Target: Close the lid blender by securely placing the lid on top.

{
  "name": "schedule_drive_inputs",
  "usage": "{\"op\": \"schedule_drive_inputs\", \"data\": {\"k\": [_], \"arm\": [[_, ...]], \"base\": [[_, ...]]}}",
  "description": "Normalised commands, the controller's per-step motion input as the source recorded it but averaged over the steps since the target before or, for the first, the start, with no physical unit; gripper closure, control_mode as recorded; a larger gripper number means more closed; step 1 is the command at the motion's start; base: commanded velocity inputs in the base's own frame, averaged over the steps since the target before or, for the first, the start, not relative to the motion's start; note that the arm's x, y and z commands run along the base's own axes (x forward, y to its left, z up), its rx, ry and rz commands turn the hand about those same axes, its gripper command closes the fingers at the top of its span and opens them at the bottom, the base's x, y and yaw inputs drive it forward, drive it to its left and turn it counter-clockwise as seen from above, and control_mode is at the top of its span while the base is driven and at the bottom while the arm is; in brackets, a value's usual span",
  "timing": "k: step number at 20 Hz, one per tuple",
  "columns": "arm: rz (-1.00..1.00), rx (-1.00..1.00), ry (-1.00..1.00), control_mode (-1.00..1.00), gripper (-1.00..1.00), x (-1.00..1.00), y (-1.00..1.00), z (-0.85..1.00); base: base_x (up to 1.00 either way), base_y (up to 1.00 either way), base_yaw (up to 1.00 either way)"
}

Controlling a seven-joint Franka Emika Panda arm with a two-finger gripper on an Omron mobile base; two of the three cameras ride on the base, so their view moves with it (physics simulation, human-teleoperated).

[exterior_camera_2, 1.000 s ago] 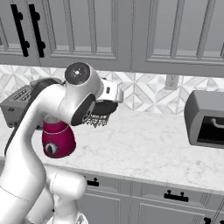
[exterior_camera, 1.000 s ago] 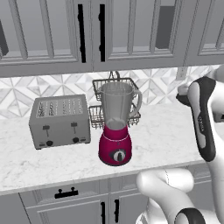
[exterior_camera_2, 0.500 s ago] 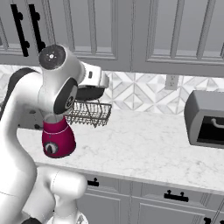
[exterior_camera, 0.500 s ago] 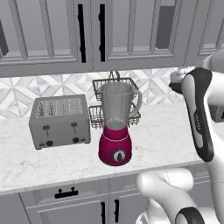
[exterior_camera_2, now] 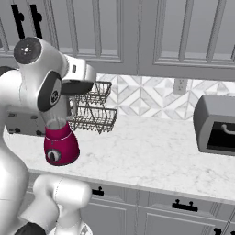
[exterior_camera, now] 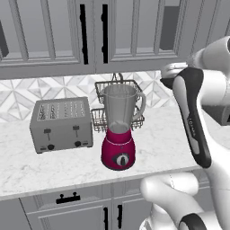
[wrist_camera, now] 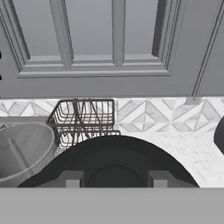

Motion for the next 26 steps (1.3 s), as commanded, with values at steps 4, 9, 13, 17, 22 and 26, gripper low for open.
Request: {"op": "schedule_drive_inputs", "data": {"k": [4, 9, 13, 17, 22, 26], "arm": [[0.0, 0.0, -0.02, -1.0, 1.0, 0.0, 0.67, 0.0], [0.0, 0.0, 0.0, -1.0, 1.0, 0.0, 0.66, 0.0], [0.0, 0.0, 0.0, -1.0, 1.0, 0.0, 0.58, 0.0], [0.0, 0.0, 0.0, -1.0, 1.0, 0.02, 0.46, 0.0], [0.0, 0.0, 0.0, -1.0, 1.0, 0.11, 0.29, 0.0], [0.0, 0.0, 0.0, -1.0, 1.0, 0.13, 0.29, 0.0]], "base": [[0.0, 0.0, 0.0], [0.0, 0.0, 0.0], [0.0, 0.0, 0.0], [0.0, 0.0, 0.0], [0.0, 0.0, 0.0], [0.0, 0.0, 0.0]]}}
